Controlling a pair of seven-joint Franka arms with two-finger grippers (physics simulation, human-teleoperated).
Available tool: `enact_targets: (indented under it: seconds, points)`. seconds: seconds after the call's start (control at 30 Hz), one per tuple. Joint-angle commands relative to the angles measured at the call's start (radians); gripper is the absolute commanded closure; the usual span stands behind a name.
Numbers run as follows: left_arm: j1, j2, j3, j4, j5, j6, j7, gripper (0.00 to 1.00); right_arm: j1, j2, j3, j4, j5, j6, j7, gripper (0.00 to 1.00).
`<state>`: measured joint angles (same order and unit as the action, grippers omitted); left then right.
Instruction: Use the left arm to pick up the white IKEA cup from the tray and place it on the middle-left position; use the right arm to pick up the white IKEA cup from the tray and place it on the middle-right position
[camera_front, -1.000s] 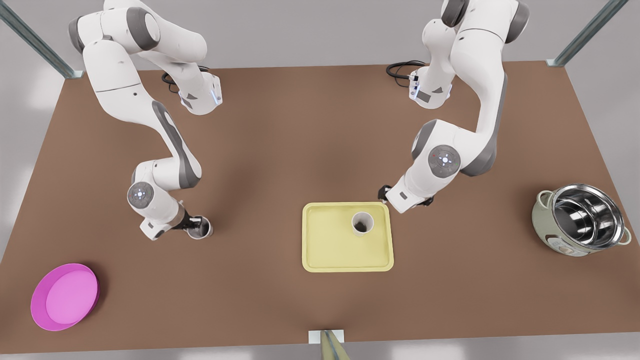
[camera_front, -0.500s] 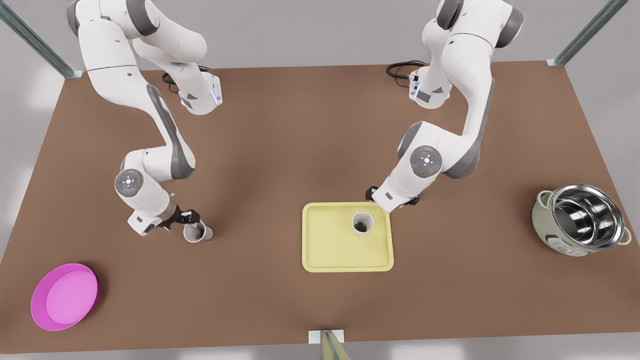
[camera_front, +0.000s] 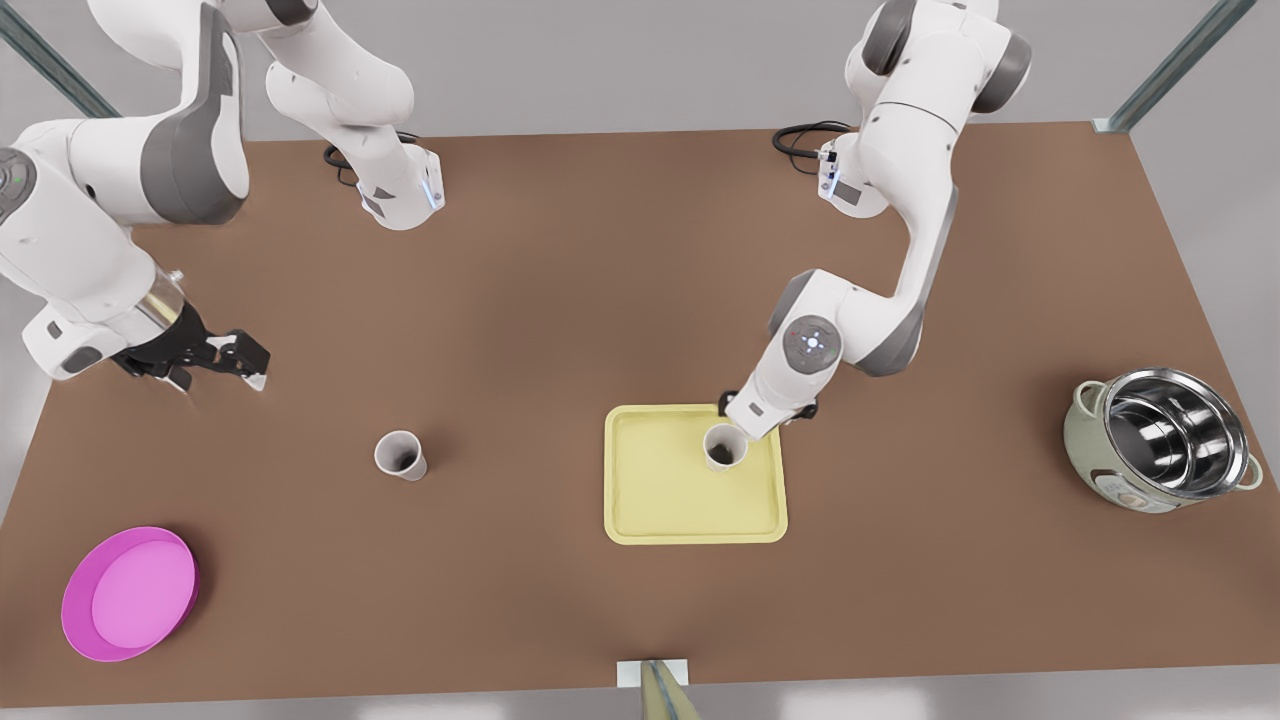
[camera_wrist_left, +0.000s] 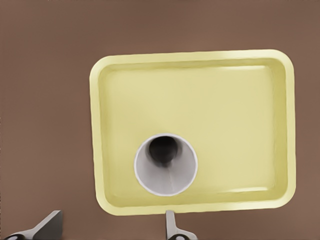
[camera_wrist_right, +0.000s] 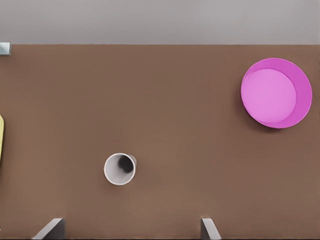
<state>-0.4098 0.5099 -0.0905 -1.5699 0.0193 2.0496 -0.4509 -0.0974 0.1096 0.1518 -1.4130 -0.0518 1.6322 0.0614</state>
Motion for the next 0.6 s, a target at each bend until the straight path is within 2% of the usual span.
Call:
enact_targets:
  seconds: [0.0, 0.57]
  points:
    - [0.012, 0.002, 0.002, 0.001, 0.004, 0.006, -0.087, 0.00, 0.031, -0.057, -0.015, -0.046, 0.004, -0.112, -0.054, 0.00]
    - [0.000, 0.164, 0.003, 0.022, 0.025, 0.196, -0.071, 0.00, 0.024, -0.013, -0.046, -0.038, 0.047, -0.117, -0.048, 0.00]
